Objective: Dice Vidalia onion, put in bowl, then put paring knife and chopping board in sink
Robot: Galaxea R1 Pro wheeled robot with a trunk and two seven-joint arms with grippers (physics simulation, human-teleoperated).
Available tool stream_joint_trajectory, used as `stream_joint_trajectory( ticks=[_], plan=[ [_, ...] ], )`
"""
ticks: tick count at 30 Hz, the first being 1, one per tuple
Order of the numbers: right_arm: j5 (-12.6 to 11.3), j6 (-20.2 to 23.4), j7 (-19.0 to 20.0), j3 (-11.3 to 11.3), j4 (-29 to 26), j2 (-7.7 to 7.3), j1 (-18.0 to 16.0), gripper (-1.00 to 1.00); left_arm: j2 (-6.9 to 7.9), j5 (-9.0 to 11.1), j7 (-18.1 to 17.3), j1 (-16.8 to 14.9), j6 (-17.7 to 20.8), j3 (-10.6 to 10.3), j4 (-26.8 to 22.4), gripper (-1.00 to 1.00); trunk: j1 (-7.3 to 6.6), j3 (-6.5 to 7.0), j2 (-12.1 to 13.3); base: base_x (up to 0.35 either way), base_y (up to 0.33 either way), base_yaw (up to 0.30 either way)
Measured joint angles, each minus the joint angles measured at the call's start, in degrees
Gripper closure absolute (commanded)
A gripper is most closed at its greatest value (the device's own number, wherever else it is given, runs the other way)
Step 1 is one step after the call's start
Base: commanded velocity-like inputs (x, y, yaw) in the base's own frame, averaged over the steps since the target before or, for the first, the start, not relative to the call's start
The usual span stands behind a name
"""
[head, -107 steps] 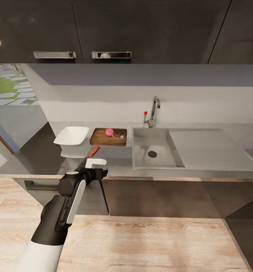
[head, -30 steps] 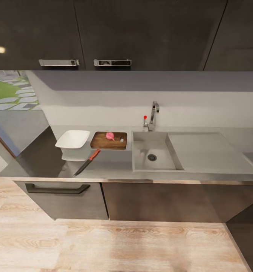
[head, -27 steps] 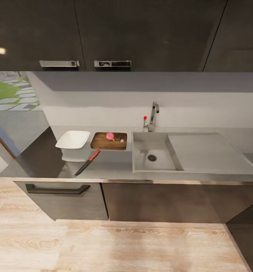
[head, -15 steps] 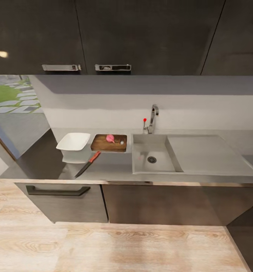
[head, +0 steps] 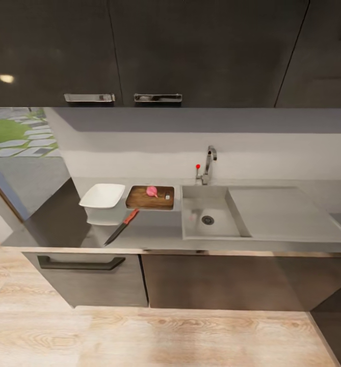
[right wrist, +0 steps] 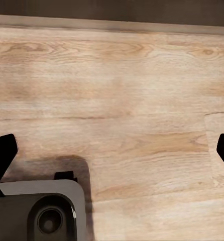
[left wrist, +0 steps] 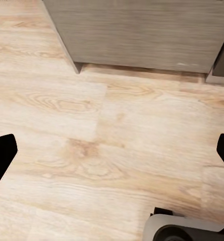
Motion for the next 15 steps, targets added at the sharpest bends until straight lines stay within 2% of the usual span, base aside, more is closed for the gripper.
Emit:
stream_joint_trajectory(
  ticks=[5, 15],
  plan=[
    [0.00, 0.00, 0.00, 0.00, 0.03, 0.00, -0.01, -1.00, 0.00, -0.05, 0.00, 0.00, 0.00, 0.00, 0.70, -1.00, 0.00, 0.46, 0.00, 0.151, 0.221, 0.000],
    [0.00, 0.00, 0.00, 0.00, 0.06, 0.00, 0.00, -1.00, 0.01, -0.07, -0.04, -0.01, -0.02, -0.02, 1.73, -1.00, 0.01, 1.38, 0.01, 0.019, 0.025, 0.000]
  ],
)
